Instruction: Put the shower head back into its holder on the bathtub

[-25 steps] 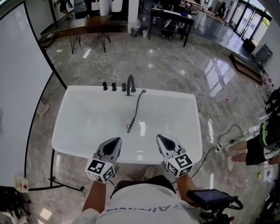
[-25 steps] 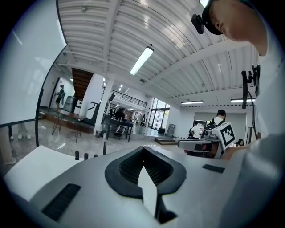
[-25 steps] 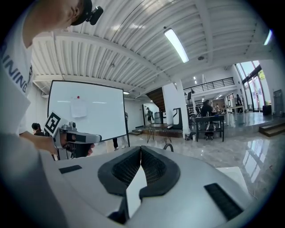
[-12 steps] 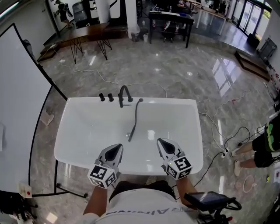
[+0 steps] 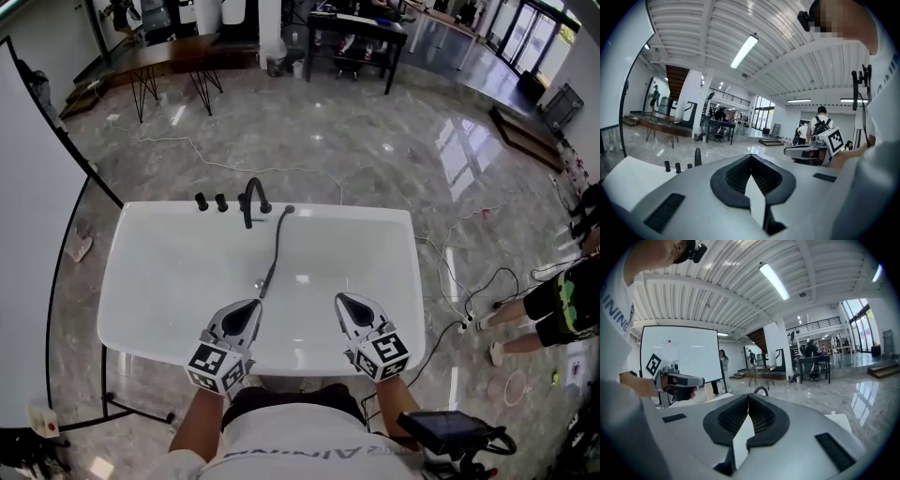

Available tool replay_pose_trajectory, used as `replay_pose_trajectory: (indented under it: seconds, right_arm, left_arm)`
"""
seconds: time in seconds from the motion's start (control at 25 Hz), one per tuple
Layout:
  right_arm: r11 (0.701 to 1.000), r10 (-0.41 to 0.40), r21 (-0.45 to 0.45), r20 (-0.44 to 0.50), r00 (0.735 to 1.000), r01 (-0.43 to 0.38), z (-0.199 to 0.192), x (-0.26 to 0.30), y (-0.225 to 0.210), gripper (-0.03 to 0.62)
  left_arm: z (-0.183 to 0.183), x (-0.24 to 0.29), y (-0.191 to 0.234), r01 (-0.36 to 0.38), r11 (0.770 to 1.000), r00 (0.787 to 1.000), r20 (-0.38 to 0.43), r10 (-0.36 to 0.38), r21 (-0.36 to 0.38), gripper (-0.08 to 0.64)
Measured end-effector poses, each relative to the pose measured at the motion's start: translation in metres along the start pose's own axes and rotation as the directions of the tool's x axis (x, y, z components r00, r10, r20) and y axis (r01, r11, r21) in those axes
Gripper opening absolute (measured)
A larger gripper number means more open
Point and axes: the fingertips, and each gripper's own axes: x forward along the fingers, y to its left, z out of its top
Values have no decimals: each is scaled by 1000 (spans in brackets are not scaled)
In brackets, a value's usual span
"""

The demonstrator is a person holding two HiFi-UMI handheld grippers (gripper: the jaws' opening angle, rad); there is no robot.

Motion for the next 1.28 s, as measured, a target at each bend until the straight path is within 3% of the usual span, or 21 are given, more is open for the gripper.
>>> replay_pose_trajectory:
  seconds: [0.28,0.48,0.64,0.96,1.28]
  right_arm:
    - [996,17,-89,-106,994,-26,-31,83,2,11]
    - [984,98,-126,-213,972,-127,-90,142,23,11]
    - [960,143,-194,-285,948,-203,-148,204,27,11]
    - [858,236,-302,-488,841,-416,-302,309,43,18]
    - [724,214,-390,-658,722,-570,-454,405,27,128]
  left_arm:
    - [-27,9,80,-49,996,999,8,50,-73,15]
    - [-85,12,127,-111,987,993,-48,106,-120,15]
    - [-132,28,178,-134,983,991,-45,129,-128,15]
    - [-263,62,256,-160,972,985,-89,146,-172,15]
    - [-393,114,323,-203,963,969,-179,171,-177,15]
